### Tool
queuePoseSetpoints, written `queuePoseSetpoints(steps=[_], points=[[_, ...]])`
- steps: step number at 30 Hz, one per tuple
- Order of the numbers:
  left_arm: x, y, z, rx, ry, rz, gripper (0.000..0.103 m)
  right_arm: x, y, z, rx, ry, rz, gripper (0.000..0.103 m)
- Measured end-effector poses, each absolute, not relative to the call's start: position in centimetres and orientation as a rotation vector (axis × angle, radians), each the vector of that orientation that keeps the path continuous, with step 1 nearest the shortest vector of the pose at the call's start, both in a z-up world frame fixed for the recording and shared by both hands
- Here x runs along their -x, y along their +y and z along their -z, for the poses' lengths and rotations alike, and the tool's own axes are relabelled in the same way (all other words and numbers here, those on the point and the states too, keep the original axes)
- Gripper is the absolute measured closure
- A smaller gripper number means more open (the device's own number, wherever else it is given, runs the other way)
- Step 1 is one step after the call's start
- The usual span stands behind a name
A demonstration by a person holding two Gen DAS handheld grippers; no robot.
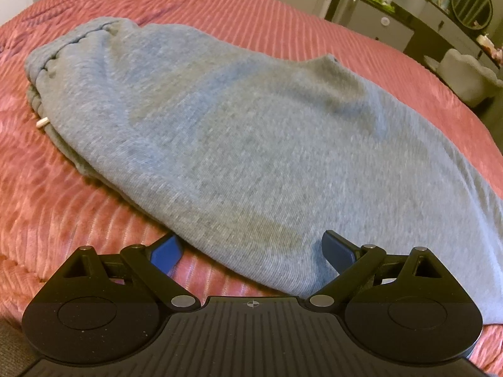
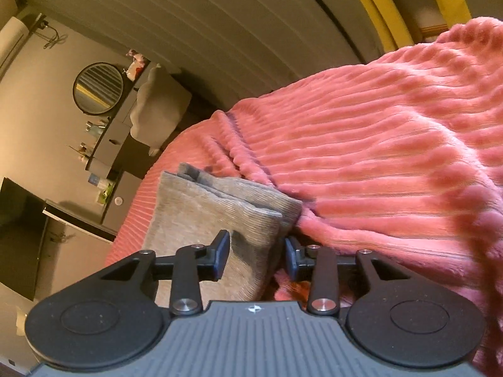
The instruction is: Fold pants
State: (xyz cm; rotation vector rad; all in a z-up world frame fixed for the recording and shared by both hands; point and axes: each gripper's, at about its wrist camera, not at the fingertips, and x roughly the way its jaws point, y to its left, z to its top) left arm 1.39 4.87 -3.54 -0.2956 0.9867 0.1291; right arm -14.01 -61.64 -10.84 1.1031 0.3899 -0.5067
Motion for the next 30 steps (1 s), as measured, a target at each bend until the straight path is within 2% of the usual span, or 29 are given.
queuePoseSetpoints(steps=[2, 4, 8, 9, 10, 30], points=[[-1.5, 4.8, 3.6, 0.292, 0.99, -0.129, 0.006, 14.1, -61.4, 10.4, -1.083, 0.381, 0.501, 0.066], [-1.5, 4.9, 3.7, 0.29, 0.992, -0.128, 0.006, 13.9, -60.9, 9.8, -1.031, 0.374, 0.515, 0.089], [-1.6, 4.9, 3.8, 0.286, 0.999, -0.126, 0.005, 14.2, -60.4, 9.4, -1.008, 0.347, 0.51, 0.089], [-1.6, 4.8, 3.8, 0.285, 1.0, -0.125, 0.005, 14.1, -60.4, 9.5, -1.009, 0.346, 0.507, 0.084], [-1.7, 4.8, 3.8, 0.283, 1.001, -0.124, 0.005, 13.9, -60.5, 9.7, -1.016, 0.362, 0.509, 0.083], [-1.9, 4.5, 4.0, 0.248, 1.016, -0.112, 0.003, 11.8, -60.0, 10.6, -0.943, 0.465, 0.526, 0.082]])
